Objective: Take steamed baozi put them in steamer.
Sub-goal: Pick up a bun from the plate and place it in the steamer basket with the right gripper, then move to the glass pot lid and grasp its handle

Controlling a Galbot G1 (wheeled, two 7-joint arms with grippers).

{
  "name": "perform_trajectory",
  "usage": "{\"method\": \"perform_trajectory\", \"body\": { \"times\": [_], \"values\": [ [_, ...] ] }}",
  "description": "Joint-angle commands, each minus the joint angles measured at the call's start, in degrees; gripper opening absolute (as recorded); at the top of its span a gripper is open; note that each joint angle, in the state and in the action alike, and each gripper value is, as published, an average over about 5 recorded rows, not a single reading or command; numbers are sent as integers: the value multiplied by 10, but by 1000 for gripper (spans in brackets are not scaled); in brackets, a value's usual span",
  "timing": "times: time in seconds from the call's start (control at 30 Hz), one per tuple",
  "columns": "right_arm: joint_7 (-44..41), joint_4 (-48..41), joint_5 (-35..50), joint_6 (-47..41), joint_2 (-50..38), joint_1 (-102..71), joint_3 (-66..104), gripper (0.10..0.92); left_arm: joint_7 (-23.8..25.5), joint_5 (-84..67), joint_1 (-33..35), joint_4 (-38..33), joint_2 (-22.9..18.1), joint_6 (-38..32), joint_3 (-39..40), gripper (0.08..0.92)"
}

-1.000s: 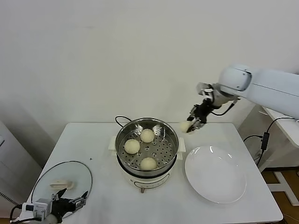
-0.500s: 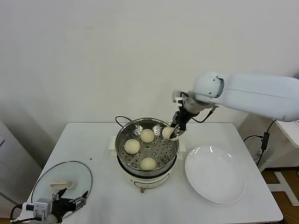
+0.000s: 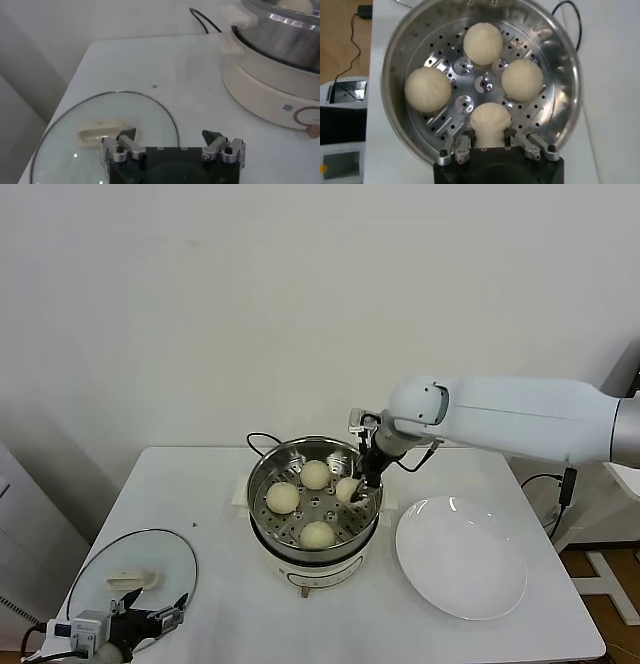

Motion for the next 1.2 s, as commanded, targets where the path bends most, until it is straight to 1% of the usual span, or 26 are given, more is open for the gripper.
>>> {"method": "perform_trajectory", "body": {
  "times": [0.03,0.13,0.23,0.5,0.6,0.7,0.83,0.97,1.07,1.2],
  "values": [
    [26,-2,-3,-8,7,-47,13,382,0,0,0,1,-1,0,0,823],
    [31,-4,-5,-9,7,-52,16,395,1,0,1,2,-2,-1,0,823],
    [35,-5,-5,-8,7,-53,19,449,1,0,2,3,-1,-1,-1,823],
    [31,-11,-1,-5,-10,-42,48,677,1,0,2,2,-4,-2,-2,823],
    [20,-8,2,-2,-38,-35,76,758,0,0,3,0,-6,-1,-4,823],
    [15,-6,5,5,-85,-42,130,810,0,0,2,-2,-10,-1,-8,823],
    [19,0,7,26,-173,-75,222,822,1,-1,-2,-4,-17,-2,-14,823],
    [60,7,12,81,-262,-178,371,823,0,0,-10,-3,-22,-4,-20,823],
    [105,10,8,131,-293,-314,505,823,-2,2,-22,-5,-28,-3,-22,823],
    [171,25,-9,194,-314,-477,663,823,-5,3,-39,-4,-37,-2,-23,823]
  ]
}}
